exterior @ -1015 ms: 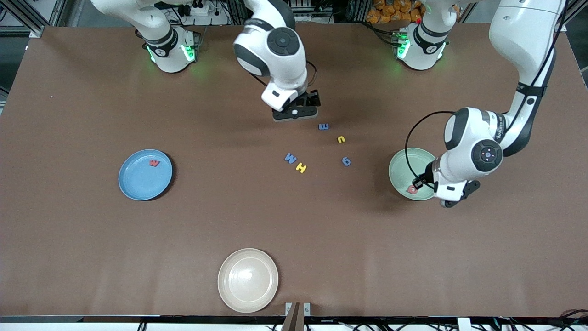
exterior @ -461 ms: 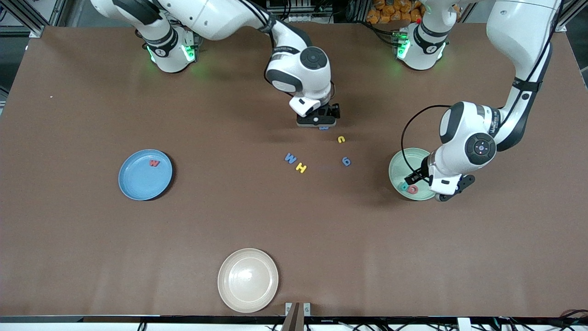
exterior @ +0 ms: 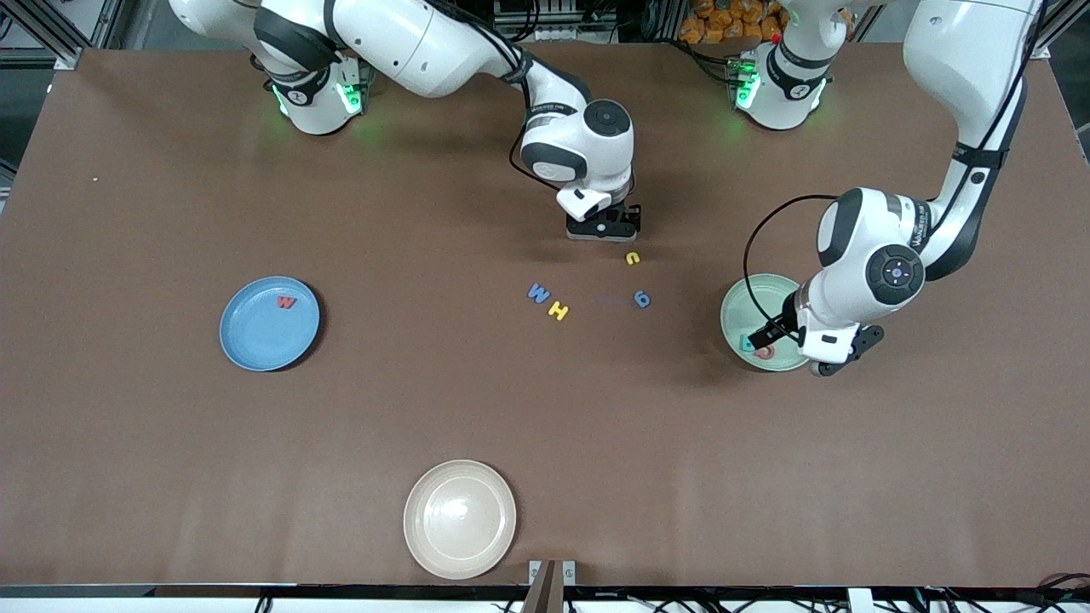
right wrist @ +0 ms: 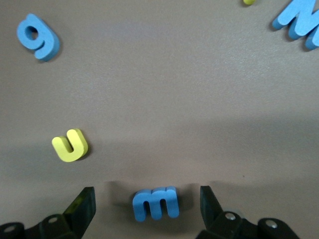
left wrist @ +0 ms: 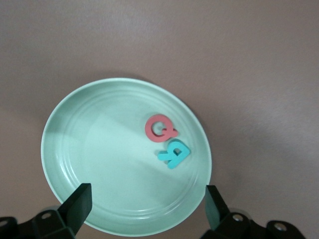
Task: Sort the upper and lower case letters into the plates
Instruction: 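Release the R on the green plate while the right gripper grasps the m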
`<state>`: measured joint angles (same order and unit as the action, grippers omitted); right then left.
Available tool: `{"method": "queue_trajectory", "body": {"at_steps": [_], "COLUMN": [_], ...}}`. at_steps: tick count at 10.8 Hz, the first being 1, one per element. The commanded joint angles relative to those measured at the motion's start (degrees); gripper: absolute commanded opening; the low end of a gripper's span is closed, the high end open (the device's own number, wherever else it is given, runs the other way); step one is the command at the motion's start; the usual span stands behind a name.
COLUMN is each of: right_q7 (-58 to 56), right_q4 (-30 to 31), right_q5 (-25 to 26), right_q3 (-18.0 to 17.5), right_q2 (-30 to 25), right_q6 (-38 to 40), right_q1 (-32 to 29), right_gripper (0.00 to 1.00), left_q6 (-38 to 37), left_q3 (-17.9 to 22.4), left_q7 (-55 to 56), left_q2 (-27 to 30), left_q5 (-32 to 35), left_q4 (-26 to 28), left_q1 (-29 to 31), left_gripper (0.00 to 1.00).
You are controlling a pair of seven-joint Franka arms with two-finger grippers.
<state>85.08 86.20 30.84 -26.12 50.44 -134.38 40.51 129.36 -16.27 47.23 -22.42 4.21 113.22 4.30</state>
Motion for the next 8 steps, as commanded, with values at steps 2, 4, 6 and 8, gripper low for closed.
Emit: {"method": "queue_trajectory", "body": {"at_steps": [2,4,6,8], "right_q7": [1.67,1.67,1.84,1.76], "right_q4": [-1.83,-1.48,-1.30,-1.21], "right_q5": [3.34,4.04,4.14,4.14], "right_q3": [0.11,0.11,0.02,0.02], "right_q2": [1.32,1.41,1.41,1.41], "right_q6": [0.78,0.78,0.61,0.61], "right_q1": [0.79,0.80,0.62,0.62], "right_gripper": [0.88,0.88,0.84,0.79], "left_q6": [0.01,0.01,0.01,-0.51], "left_q3": [0.01,0.19,0.01,0.10], "left_q7": [-0.03,-0.56,-0.56,-0.47], "left_q2": [1.15,1.49,1.15,0.62], "left_q5": [-1.58,-0.88,-0.87,-0.87], "left_q4": [-1.33,-1.33,-1.33,-1.25], "left_q1": [0.45,0.45,0.01,-0.08], "left_gripper": [1.00,1.00,1.00,1.00]}}
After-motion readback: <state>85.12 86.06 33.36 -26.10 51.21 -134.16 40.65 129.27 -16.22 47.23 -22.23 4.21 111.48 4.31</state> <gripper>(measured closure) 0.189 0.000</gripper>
